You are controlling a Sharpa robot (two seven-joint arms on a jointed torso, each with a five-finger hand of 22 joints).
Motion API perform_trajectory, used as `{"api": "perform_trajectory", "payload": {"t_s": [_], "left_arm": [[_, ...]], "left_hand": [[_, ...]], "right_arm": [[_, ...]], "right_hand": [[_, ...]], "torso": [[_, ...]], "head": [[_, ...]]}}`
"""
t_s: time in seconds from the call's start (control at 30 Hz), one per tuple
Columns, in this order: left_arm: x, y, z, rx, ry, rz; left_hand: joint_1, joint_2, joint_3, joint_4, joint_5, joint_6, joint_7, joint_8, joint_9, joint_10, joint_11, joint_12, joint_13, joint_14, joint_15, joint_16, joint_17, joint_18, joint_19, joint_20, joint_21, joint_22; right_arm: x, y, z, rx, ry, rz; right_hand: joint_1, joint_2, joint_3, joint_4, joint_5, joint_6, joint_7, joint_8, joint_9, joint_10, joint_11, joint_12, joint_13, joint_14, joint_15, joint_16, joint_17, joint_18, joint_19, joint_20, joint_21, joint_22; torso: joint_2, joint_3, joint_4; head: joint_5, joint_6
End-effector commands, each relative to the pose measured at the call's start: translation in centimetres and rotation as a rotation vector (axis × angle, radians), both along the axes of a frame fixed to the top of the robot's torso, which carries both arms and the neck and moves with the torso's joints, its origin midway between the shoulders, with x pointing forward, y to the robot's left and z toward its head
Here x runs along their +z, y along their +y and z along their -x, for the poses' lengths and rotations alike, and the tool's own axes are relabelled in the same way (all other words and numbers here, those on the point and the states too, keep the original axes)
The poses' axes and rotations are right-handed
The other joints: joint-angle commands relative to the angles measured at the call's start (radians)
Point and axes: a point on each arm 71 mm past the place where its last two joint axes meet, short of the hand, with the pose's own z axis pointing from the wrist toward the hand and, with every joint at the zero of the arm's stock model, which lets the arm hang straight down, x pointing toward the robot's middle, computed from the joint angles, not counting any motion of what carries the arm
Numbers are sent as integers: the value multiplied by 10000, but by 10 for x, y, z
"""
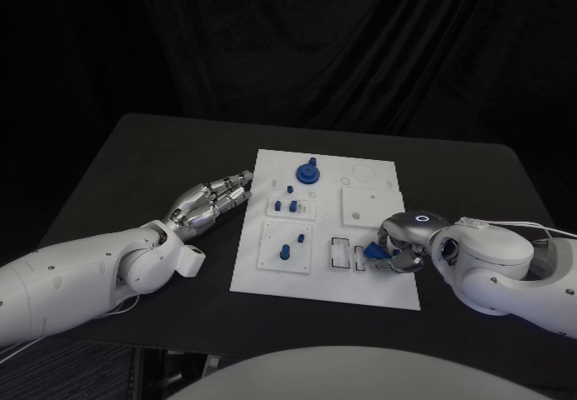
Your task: Assemble the parts on the task board
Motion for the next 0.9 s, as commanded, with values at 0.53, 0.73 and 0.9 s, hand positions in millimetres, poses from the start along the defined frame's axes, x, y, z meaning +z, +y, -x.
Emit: {"api": "perform_trajectory", "payload": {"t_s": [0.53, 0.73, 0.9], "left_arm": [[-1, 0, 2, -112, 83, 134], [-1, -1, 2, -97, 86, 111], [-1, -3, 2, -109, 83, 117]], "left_hand": [[143, 11, 76, -19, 32, -51, 52, 20, -4, 15, 131, 51, 18, 13, 116, -68, -11, 114, -11, 74, 20, 14], [143, 11, 76, -19, 32, -51, 52, 20, -4, 15, 131, 51, 18, 13, 116, -68, -11, 114, -11, 74, 20, 14], [148, 16, 82, -24, 33, -55, 55, 18, -4, 20, 135, 56, 19, 13, 121, -68, -11, 114, -8, 80, 22, 20]], "right_arm": [[3, -10, 8, -1798, 931, -3023], [15, -12, 6, -2684, 1563, -4196], [17, -9, 7, -3190, 2383, -4731]], "right_hand": [[-7, 192, 1020, -756, 1211, 161, -234, 649, 598, 1043, -118, 27, 2631, 903, -106, 57, 1937, -106, 662, -38, 110, 2363], [-187, 261, 1074, -660, 1188, 145, -248, 707, 689, 1043, -134, 27, 2631, 897, -122, 42, 1899, -93, 641, -57, 67, 2346], [-330, 314, 1101, -573, 1098, 53, -232, 707, 743, 1043, -123, 27, 2631, 882, -119, 11, 1826, -71, 603, -61, -11, 2317]], "torso": [[3, 2, -3], [8, 8, -5], [-2, -2, 4]], "head": [[80, -1], [76, -1], [81, -1]]}}
